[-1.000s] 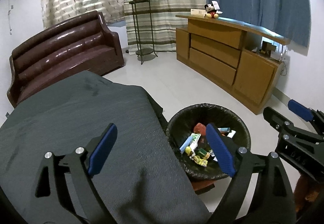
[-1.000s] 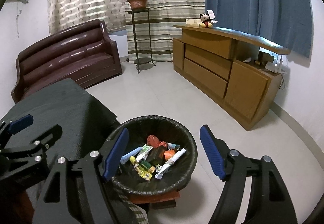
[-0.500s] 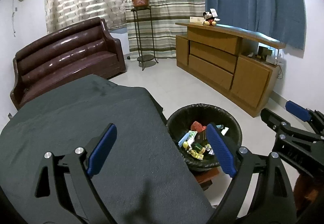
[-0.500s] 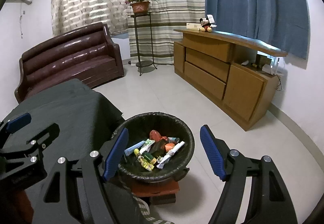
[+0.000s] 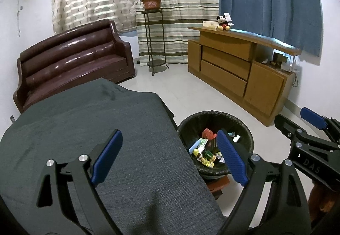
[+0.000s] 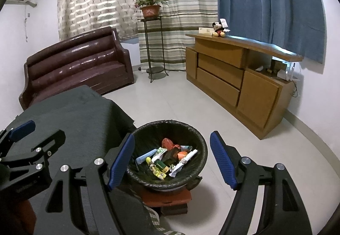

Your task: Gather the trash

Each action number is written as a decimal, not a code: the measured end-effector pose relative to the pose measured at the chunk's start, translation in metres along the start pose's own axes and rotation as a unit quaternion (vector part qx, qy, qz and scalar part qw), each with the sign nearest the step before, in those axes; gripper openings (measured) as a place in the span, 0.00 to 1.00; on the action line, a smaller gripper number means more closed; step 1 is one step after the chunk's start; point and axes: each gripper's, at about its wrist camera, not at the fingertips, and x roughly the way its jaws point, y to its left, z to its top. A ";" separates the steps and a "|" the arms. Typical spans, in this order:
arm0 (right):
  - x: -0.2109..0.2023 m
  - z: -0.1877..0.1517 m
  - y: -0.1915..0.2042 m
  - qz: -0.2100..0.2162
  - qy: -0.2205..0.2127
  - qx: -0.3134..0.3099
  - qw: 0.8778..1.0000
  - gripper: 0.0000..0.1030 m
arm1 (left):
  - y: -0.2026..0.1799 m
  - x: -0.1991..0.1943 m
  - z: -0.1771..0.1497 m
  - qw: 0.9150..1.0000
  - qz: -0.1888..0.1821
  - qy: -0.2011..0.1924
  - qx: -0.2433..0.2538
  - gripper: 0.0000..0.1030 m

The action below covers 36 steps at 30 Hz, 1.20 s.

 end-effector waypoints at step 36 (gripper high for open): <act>0.000 0.000 -0.001 -0.002 0.003 0.001 1.000 0.69 | 0.000 -0.003 0.001 1.000 -0.002 0.002 0.000 0.85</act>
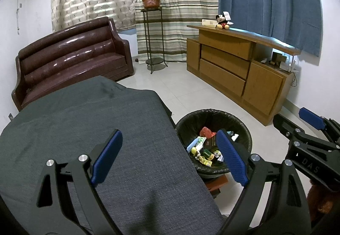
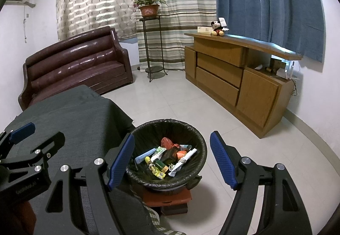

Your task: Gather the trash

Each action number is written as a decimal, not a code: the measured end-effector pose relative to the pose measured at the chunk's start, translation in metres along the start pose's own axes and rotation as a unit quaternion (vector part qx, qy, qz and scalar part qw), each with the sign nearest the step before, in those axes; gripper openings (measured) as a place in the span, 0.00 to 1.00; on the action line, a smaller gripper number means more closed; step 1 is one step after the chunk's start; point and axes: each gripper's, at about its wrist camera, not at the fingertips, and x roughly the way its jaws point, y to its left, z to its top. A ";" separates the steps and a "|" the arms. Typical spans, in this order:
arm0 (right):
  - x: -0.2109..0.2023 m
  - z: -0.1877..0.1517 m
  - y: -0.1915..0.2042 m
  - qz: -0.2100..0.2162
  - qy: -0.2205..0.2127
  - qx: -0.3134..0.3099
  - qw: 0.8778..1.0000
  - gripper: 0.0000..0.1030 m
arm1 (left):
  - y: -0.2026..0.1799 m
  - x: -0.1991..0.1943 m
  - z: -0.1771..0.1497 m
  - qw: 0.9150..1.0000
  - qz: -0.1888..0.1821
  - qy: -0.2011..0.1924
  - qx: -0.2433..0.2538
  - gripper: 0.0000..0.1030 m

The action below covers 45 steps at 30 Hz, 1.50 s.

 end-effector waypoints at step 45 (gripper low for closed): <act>0.005 -0.009 -0.003 -0.001 0.006 0.002 1.000 0.69 | -0.022 -0.008 -0.013 1.000 0.005 -0.007 0.008 0.85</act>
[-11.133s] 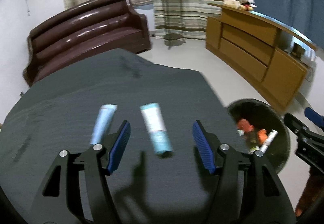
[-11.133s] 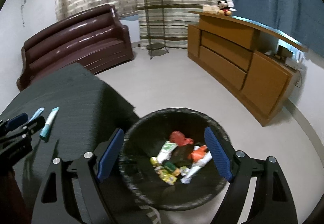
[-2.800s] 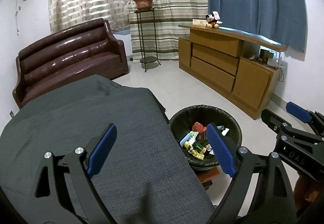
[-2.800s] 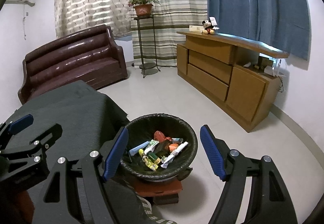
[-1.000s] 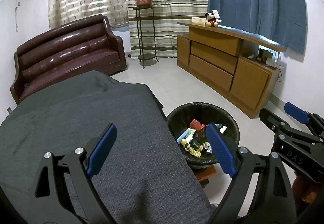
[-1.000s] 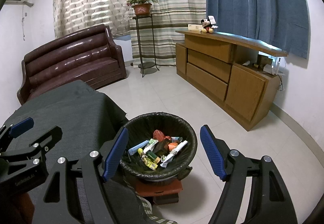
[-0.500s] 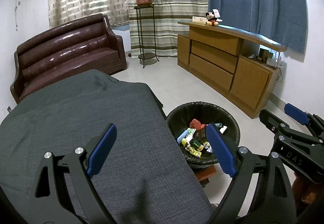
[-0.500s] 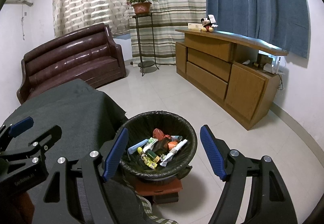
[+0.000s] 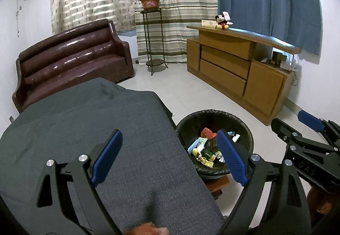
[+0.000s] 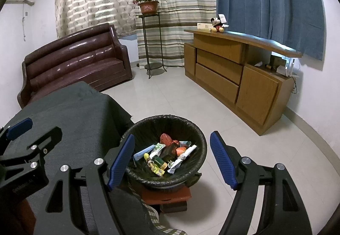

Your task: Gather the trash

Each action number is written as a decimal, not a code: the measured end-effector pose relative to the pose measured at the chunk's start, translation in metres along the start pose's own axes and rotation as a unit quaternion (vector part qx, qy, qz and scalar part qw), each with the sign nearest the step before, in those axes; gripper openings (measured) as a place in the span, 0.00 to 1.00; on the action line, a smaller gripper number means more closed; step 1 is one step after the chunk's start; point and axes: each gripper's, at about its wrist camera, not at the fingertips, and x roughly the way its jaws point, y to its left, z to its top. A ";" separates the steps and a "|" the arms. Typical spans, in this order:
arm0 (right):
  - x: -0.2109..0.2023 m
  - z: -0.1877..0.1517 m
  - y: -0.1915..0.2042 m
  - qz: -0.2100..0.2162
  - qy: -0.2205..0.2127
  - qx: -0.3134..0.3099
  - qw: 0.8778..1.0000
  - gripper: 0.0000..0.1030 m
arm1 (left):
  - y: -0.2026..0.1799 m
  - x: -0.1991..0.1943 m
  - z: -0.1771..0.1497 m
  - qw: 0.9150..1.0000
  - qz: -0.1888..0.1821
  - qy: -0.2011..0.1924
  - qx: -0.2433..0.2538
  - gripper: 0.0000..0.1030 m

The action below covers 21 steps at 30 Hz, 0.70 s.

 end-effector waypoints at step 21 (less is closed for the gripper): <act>0.001 0.000 0.000 0.000 0.002 0.000 1.000 0.69 | -0.002 0.000 -0.004 1.000 0.002 0.008 0.012 0.87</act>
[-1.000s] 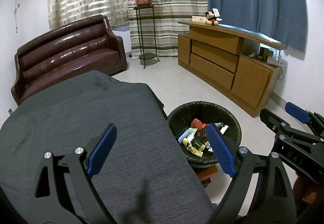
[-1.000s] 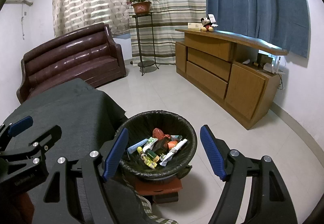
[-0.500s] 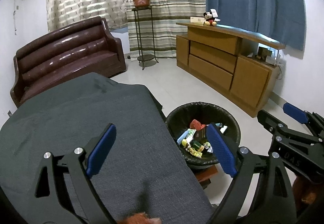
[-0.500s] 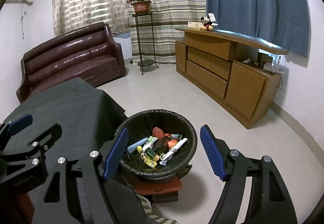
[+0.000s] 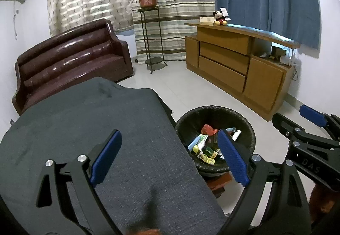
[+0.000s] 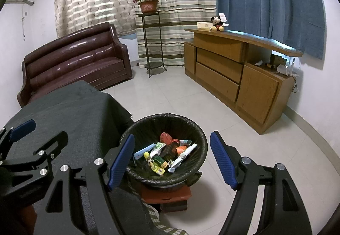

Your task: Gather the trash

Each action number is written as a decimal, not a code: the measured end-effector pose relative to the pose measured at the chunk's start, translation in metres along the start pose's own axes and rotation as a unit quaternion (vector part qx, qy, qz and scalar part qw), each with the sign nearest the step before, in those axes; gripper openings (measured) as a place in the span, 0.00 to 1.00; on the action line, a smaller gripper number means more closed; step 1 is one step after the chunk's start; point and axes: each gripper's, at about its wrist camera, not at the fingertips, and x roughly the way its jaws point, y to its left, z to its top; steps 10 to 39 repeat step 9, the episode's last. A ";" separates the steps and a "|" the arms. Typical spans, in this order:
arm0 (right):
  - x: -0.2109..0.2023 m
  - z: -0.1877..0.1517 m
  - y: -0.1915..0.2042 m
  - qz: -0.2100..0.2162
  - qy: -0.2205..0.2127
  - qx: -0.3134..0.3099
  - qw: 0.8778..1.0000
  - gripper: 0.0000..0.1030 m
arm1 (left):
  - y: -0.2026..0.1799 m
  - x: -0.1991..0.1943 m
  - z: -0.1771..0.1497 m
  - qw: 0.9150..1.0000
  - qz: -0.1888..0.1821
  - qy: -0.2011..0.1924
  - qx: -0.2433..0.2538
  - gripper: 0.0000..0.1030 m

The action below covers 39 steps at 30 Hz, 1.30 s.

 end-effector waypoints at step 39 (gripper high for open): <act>0.009 -0.014 0.006 0.004 0.010 -0.005 1.000 0.73 | 0.017 0.009 0.007 1.000 0.008 0.017 -0.009 0.89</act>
